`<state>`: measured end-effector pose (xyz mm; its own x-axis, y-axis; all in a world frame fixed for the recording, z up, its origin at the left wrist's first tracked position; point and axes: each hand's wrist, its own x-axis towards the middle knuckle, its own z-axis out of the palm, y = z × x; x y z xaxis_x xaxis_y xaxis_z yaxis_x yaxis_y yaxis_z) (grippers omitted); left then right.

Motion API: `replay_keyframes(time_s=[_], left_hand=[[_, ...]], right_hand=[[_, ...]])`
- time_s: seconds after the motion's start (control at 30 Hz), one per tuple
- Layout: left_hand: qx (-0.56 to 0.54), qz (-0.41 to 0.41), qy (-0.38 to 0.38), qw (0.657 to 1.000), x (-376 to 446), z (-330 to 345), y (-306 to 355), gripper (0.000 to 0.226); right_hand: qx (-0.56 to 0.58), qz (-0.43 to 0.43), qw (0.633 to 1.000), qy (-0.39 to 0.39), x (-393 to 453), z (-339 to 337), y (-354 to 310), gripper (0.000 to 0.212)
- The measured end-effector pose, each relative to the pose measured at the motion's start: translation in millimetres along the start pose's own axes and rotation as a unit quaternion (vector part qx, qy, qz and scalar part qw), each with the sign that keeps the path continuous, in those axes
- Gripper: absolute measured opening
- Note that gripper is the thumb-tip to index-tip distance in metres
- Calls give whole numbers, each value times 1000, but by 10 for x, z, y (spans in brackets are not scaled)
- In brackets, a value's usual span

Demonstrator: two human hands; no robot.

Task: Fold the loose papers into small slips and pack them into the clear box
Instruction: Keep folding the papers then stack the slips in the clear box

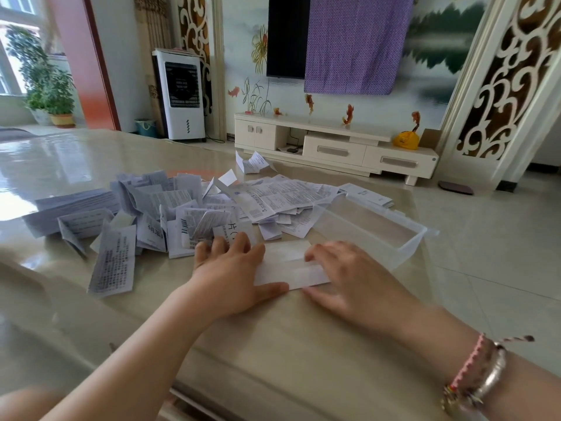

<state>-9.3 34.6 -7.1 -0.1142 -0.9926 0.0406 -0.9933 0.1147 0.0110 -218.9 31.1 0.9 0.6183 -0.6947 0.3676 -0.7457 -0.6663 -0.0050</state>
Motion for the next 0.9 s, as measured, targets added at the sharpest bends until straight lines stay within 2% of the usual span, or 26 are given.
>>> replay_keyframes(time_s=[0.07,0.13,0.27,0.33,0.43,0.5,0.6,0.67,0.73,0.83,0.9], left_hand=[[-11,18,-15,1000,-25,-29,-79,65],[-26,37,-29,999,-51,-33,-160,68],[-19,84,-17,996,-120,29,-297,115],[-5,93,9,996,-157,68,-280,116],[-1,88,58,994,-189,76,-235,96],[-27,70,79,994,-164,62,-221,82],[-133,10,85,987,-34,7,-214,48],[-227,-34,141,963,52,17,-215,45],[-266,-67,168,947,121,50,-208,39],[-265,-85,165,946,178,85,-167,18],[-257,-86,165,948,204,98,-156,15]], right_hand=[[51,-21,996,-72,85,48,48,46],[64,-40,991,-107,144,66,120,52],[-9,-89,991,-104,211,106,228,58],[-48,-129,987,-79,225,136,211,52],[-40,-117,992,-37,264,167,178,46],[65,-37,997,-13,310,154,158,37],[202,80,976,-28,472,158,172,29],[237,131,961,-53,574,188,167,32],[228,163,957,-78,669,238,155,34],[142,169,971,-96,797,317,107,31],[83,155,979,-104,864,350,97,25]])
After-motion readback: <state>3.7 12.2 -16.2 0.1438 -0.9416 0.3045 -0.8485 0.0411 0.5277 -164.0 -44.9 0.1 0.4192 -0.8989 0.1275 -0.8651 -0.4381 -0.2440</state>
